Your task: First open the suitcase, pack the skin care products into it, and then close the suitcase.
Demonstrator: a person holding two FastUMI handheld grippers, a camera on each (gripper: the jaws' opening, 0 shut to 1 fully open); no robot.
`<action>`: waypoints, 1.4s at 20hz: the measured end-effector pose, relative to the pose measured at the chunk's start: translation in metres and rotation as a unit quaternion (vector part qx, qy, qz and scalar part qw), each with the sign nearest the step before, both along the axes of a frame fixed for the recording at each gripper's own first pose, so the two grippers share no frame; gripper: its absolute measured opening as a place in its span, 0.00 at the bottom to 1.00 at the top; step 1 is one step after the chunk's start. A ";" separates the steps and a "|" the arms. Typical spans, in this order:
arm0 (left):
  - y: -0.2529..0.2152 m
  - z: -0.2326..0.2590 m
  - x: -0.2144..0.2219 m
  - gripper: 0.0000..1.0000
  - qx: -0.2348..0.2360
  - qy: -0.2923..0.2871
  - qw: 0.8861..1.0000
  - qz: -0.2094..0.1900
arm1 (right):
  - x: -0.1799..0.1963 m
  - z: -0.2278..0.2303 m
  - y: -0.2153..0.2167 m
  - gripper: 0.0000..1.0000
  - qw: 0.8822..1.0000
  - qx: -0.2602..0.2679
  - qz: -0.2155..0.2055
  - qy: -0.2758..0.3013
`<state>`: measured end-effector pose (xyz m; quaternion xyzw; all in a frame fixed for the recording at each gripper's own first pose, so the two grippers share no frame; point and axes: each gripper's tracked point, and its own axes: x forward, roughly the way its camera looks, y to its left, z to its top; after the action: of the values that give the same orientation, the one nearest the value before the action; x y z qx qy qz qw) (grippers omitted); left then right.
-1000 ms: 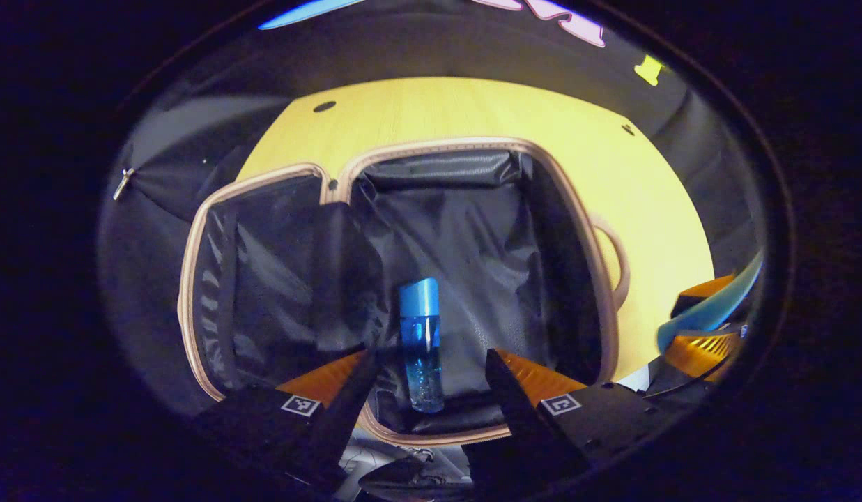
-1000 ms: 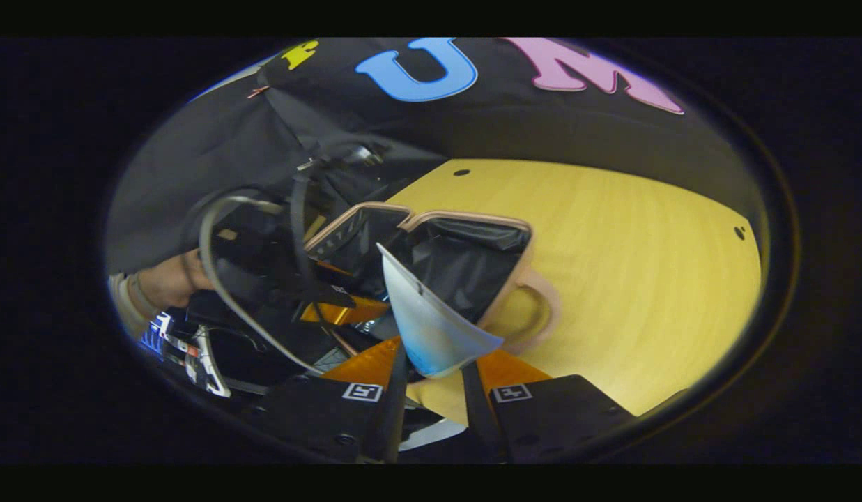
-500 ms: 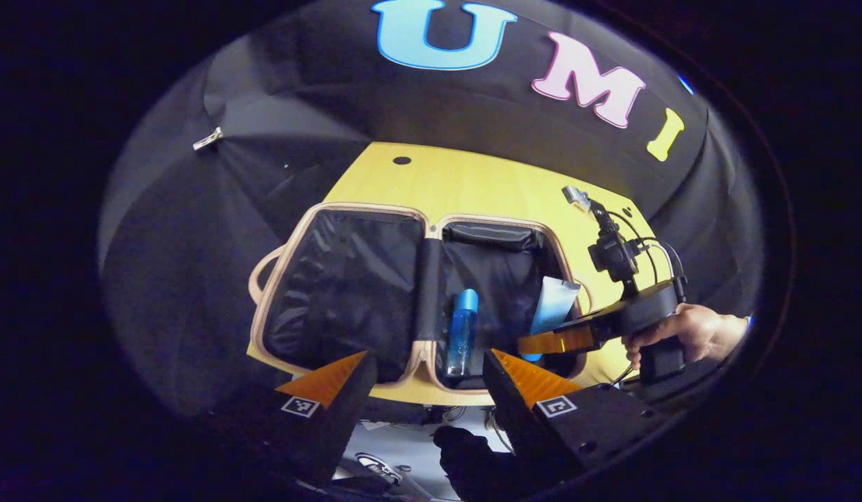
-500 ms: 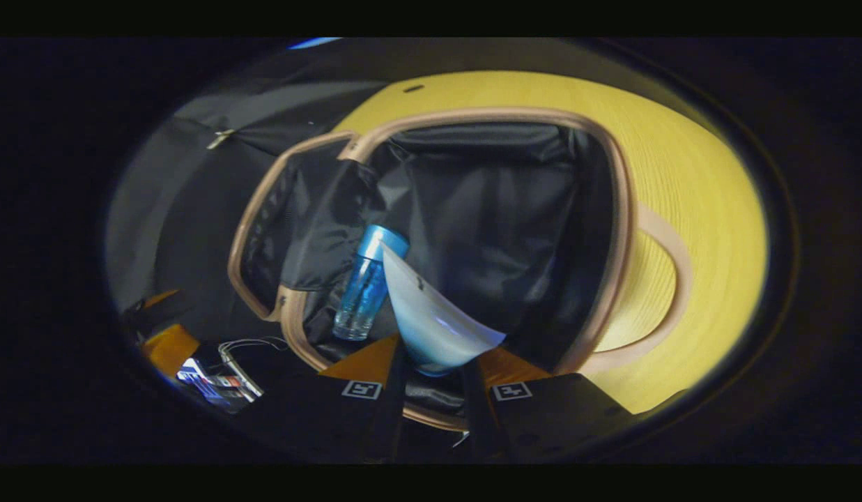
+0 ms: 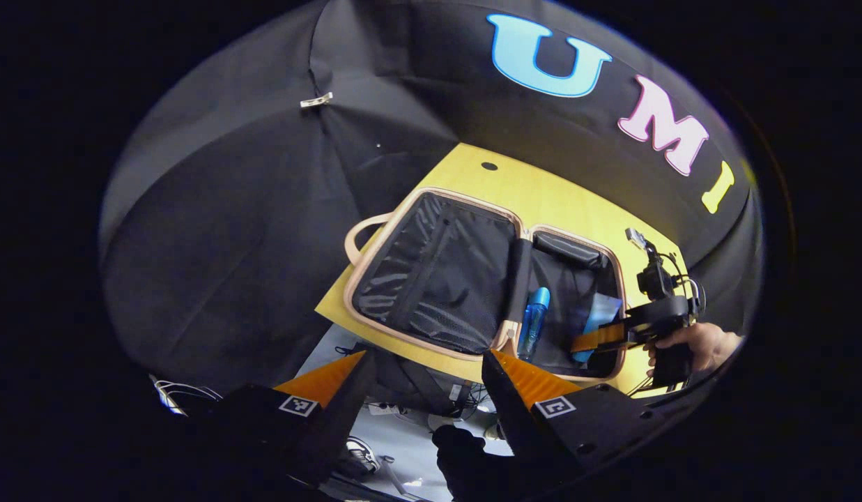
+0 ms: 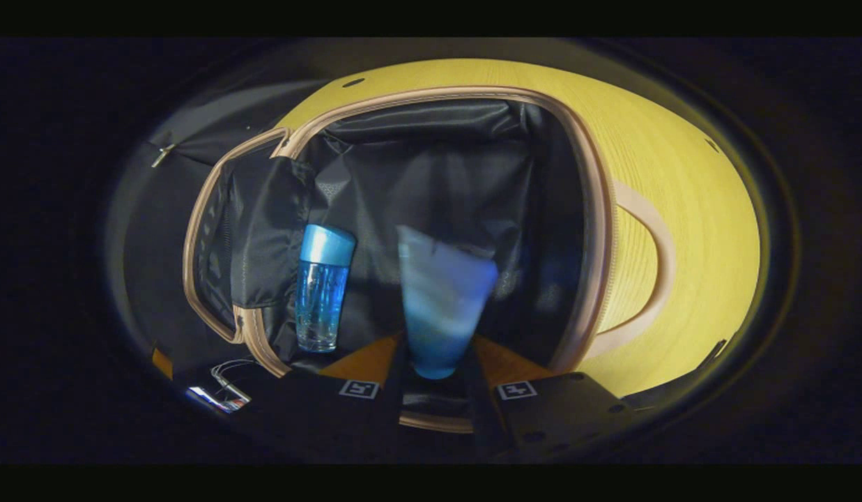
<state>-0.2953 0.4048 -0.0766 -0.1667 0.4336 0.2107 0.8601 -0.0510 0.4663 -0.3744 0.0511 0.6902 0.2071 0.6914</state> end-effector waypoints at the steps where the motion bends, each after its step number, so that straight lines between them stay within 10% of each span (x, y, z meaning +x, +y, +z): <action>1: 0.003 0.000 0.001 0.97 0.001 -0.004 1.000 0.006 | -0.003 -0.003 0.002 0.55 1.000 0.001 0.004 0.001; 2: 0.007 0.001 0.001 0.97 0.002 -0.007 1.000 0.011 | -0.005 0.005 0.001 0.49 1.000 0.000 0.005 0.002; 6: 0.020 0.003 0.005 0.97 0.007 -0.029 0.999 0.032 | 0.004 0.034 0.004 0.93 0.999 0.025 -0.029 -0.009; 12: 0.033 0.016 0.013 0.97 -0.010 -0.062 0.997 0.047 | 0.069 0.104 0.003 0.98 0.984 0.073 -0.054 -0.154; 24: 0.133 -0.022 0.075 0.97 -0.024 -0.066 0.997 0.006 | 0.150 0.229 -0.003 0.98 0.897 0.137 -0.070 -0.414; 28: 0.175 -0.059 0.097 0.97 -0.038 -0.021 0.999 -0.006 | 0.146 0.241 -0.035 0.98 0.885 0.115 -0.085 -0.444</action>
<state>-0.1979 0.5796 -0.1357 -0.2008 0.4242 0.1852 0.8634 0.0948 0.4318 -0.1335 0.0913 0.2759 0.2262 0.9297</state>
